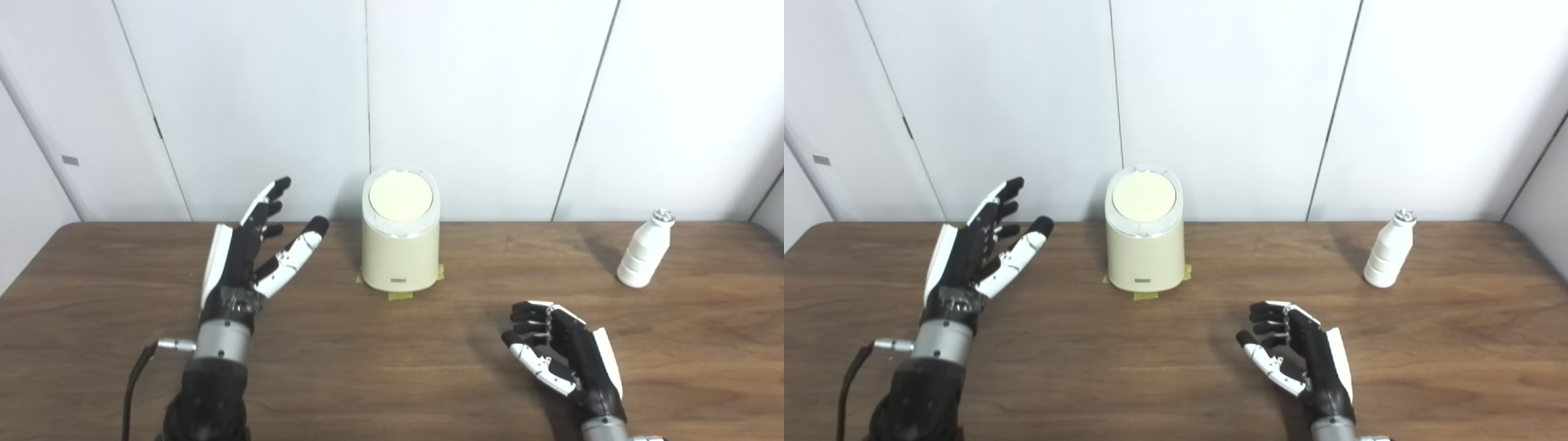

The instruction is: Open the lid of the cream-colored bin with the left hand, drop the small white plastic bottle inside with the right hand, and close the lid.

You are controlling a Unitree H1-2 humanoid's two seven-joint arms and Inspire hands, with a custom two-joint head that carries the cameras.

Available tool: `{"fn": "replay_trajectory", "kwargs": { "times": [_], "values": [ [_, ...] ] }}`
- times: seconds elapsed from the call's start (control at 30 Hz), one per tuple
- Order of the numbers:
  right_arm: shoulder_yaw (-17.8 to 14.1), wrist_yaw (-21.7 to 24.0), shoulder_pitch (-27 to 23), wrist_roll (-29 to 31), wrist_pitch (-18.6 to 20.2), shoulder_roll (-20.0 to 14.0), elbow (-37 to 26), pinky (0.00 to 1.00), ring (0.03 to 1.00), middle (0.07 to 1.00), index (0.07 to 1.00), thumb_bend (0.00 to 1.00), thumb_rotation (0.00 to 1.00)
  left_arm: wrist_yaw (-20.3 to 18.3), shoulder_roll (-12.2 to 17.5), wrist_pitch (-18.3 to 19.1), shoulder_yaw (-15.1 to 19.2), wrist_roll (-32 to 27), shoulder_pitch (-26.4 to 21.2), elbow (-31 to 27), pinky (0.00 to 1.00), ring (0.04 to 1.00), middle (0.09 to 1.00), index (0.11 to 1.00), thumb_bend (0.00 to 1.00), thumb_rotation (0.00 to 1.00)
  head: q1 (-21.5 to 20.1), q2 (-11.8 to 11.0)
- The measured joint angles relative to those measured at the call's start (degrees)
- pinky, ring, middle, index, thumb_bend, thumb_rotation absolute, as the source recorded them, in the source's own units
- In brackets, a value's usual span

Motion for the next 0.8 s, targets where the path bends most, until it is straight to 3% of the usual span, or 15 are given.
{"fn": "replay_trajectory", "kwargs": {
  "times": [0.17, 0.37, 0.63, 0.8],
  "values": [
    [0.12, 0.0, 0.02, -0.14, 0.0, -0.08, -0.03, 0.49, 0.596, 0.617, 0.611, 0.31, 0.24, -0.93, -2.74, 0.0, -0.8, 6.06, -3.94, 4.93, 0.91, 0.998, 1.0, 1.0, 0.81, 0.42, -0.09, 0.35],
    [0.09, 0.02, 0.08, -0.11, 0.0, -0.17, -0.13, 0.49, 0.6, 0.622, 0.612, 0.33, 0.28, 0.07, -3.72, 0.0, -1.3, 11.39, -7.74, 10.86, 0.88, 0.98, 1.0, 1.0, 0.82, 0.42, -0.09, 0.35],
    [0.1, 0.03, 0.13, -0.02, 0.0, -0.18, -0.28, 0.49, 0.599, 0.62, 0.61, 0.31, 0.27, 3.79, -3.75, 0.0, -2.18, 13.03, -11.81, 17.07, 0.84, 0.957, 1.0, 1.0, 0.83, 0.45, -0.26, 0.53],
    [0.09, 0.02, 0.12, -0.05, -0.05, -0.19, -0.18, 0.49, 0.597, 0.617, 0.607, 0.31, 0.25, 3.78, -4.33, 0.0, -1.74, 14.68, -14.76, 20.52, 0.82, 0.963, 1.0, 1.0, 0.8, 0.46, -0.53, 0.35]
  ]
}}
